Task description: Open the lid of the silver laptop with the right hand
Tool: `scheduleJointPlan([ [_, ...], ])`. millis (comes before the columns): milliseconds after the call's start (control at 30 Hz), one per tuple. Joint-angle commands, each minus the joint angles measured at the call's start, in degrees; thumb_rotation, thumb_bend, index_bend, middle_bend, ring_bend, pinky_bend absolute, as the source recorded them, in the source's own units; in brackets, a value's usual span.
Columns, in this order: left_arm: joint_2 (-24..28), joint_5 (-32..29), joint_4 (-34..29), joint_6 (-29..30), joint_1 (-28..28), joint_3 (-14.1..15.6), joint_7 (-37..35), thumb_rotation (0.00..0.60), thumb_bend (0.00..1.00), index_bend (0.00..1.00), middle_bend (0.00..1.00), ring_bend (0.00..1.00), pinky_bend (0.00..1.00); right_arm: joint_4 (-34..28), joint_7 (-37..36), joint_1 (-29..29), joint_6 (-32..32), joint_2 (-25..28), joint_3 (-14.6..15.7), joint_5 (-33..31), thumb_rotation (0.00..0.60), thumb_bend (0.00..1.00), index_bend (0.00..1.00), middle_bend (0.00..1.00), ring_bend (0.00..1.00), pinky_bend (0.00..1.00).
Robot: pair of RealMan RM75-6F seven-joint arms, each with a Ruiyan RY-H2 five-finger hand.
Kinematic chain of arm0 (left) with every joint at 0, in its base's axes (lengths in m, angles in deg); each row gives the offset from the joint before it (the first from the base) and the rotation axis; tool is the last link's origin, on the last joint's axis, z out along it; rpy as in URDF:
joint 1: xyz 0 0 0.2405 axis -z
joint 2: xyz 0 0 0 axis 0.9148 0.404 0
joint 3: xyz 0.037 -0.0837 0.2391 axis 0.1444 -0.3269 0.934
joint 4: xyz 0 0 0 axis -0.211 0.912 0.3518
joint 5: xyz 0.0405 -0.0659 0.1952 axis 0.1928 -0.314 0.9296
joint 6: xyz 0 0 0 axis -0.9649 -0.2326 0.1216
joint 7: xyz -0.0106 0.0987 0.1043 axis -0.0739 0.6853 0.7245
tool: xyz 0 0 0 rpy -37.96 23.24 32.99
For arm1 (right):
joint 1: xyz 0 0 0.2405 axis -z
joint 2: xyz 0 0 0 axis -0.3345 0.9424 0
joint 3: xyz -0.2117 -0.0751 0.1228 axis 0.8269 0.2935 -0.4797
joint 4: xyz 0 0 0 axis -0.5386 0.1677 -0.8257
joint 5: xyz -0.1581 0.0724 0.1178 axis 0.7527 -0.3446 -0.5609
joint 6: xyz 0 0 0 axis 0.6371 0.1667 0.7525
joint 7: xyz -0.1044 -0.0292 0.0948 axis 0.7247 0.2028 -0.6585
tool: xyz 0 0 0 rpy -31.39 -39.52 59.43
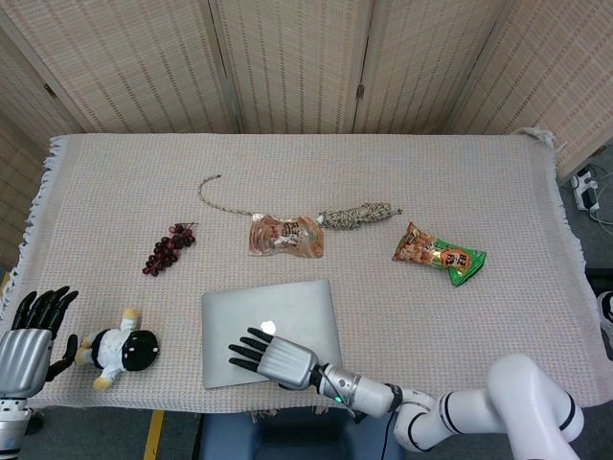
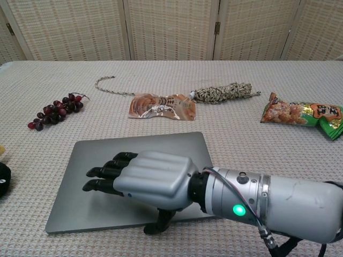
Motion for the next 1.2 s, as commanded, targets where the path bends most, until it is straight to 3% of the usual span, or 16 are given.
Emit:
scheduleJointPlan([
  [33, -0.02, -0.09, 0.17, -0.01, -0.02, -0.05, -0.18, 0.6, 0.6, 0.15, 0.13, 0.12, 0.0, 0.24, 0.52, -0.14, 0.51, -0.33, -0.64, -0.35, 0.6, 0.27, 0.0, 0.0, 0.0, 0.0],
  [733, -0.52, -0.38, 2.29, -0.33, -0.19, 0.01, -2.26, 0.6, 0.6, 0.15, 0.13, 0.11, 0.0, 1.82, 5.77, -0.79, 3.41, -3.13, -3.8, -3.09, 0.6, 0.27, 0.0, 0.0, 0.0, 0.0],
  [1200, -0.83, -0.33, 3.5, -0.41, -0.19, 0.01, -3.4, 0.6, 0.6, 0.15, 0.13, 0.11, 0.0, 1.8, 9.32, -1.2, 3.87, -3.99, -5.31, -4.55, 0.6, 0.46, 0.0, 0.0, 0.0, 0.0],
])
